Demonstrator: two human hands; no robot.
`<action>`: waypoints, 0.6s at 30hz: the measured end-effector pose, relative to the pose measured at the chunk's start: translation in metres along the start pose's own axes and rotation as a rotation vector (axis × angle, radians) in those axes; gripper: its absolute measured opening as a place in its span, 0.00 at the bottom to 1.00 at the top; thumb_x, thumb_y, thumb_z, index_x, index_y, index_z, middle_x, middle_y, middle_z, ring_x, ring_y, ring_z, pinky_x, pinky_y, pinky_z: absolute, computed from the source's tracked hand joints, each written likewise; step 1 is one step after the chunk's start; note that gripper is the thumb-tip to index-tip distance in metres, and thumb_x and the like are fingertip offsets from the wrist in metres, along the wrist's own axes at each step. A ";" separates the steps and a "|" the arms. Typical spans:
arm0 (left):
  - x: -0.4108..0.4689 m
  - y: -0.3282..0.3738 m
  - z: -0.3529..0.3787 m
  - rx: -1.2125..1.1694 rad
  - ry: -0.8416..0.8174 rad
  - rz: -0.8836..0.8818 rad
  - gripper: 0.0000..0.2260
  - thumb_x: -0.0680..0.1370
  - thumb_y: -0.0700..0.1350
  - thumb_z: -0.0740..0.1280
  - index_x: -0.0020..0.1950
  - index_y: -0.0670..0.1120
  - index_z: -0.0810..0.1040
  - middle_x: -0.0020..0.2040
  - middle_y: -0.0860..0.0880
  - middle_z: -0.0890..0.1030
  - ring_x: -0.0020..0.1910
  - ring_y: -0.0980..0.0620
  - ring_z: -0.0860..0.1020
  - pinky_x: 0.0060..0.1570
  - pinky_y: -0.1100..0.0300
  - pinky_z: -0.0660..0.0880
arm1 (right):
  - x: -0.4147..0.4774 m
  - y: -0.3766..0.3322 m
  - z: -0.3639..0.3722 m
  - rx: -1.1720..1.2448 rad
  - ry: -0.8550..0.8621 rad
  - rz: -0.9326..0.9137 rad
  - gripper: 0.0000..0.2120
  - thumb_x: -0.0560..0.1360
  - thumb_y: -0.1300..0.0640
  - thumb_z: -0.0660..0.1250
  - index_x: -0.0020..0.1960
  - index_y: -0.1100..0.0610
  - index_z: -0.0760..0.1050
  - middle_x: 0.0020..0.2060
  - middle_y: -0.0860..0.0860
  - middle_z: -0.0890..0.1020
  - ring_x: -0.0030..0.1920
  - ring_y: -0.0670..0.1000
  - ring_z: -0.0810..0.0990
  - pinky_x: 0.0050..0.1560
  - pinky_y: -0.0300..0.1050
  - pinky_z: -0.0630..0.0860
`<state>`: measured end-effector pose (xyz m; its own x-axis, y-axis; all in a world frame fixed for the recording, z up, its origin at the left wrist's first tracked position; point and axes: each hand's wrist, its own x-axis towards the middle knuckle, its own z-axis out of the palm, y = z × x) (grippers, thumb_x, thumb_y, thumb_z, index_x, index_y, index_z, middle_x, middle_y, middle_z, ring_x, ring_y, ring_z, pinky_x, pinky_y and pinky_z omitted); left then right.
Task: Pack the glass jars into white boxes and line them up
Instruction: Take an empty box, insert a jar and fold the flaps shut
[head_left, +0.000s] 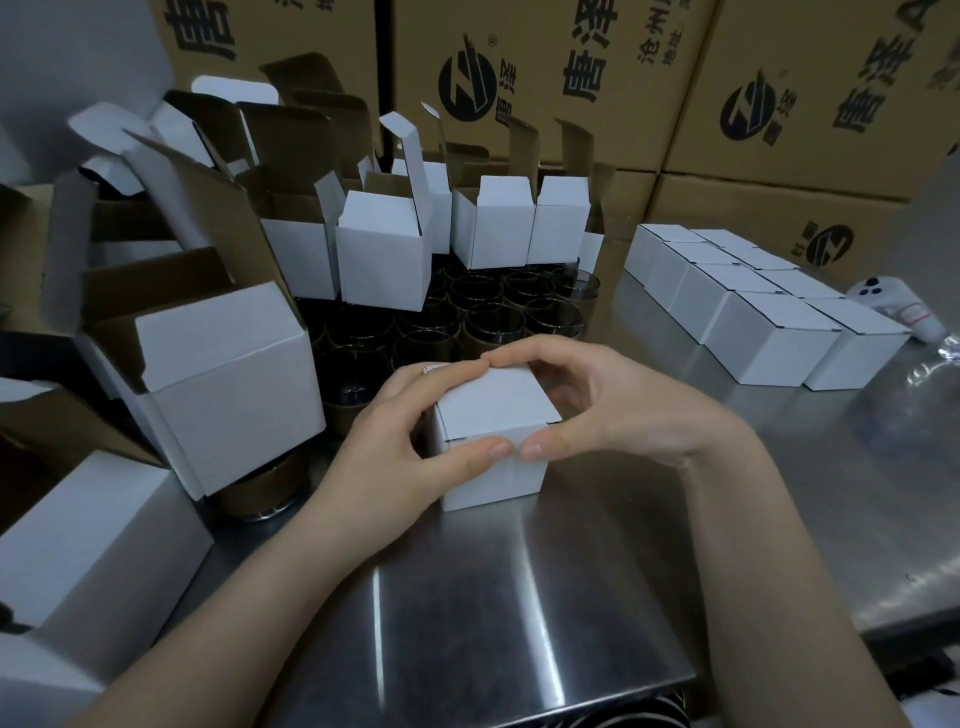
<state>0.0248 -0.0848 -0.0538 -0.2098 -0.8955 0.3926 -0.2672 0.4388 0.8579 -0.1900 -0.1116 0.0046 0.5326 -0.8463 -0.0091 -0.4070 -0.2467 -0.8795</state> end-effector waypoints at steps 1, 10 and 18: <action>0.000 0.000 0.000 0.001 -0.001 0.003 0.26 0.68 0.56 0.75 0.65 0.58 0.76 0.62 0.60 0.73 0.63 0.64 0.72 0.60 0.70 0.69 | 0.000 0.000 0.000 -0.009 0.012 -0.005 0.31 0.66 0.67 0.78 0.66 0.52 0.74 0.61 0.50 0.79 0.61 0.50 0.79 0.63 0.50 0.76; -0.001 0.006 0.002 -0.020 0.032 -0.025 0.23 0.70 0.62 0.68 0.63 0.58 0.77 0.60 0.60 0.74 0.61 0.65 0.72 0.58 0.74 0.67 | 0.000 -0.001 -0.001 0.088 0.060 -0.022 0.30 0.60 0.55 0.78 0.62 0.50 0.79 0.58 0.46 0.83 0.59 0.44 0.81 0.57 0.38 0.76; -0.001 0.011 0.002 -0.069 0.075 -0.037 0.21 0.70 0.65 0.61 0.57 0.58 0.79 0.57 0.57 0.78 0.58 0.62 0.75 0.54 0.71 0.69 | 0.001 -0.004 0.002 0.115 0.083 -0.051 0.23 0.65 0.55 0.79 0.59 0.50 0.81 0.55 0.45 0.84 0.57 0.44 0.82 0.53 0.35 0.76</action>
<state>0.0198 -0.0784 -0.0455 -0.1288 -0.9151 0.3820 -0.2077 0.4016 0.8919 -0.1865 -0.1101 0.0072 0.4858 -0.8711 0.0722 -0.2906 -0.2389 -0.9265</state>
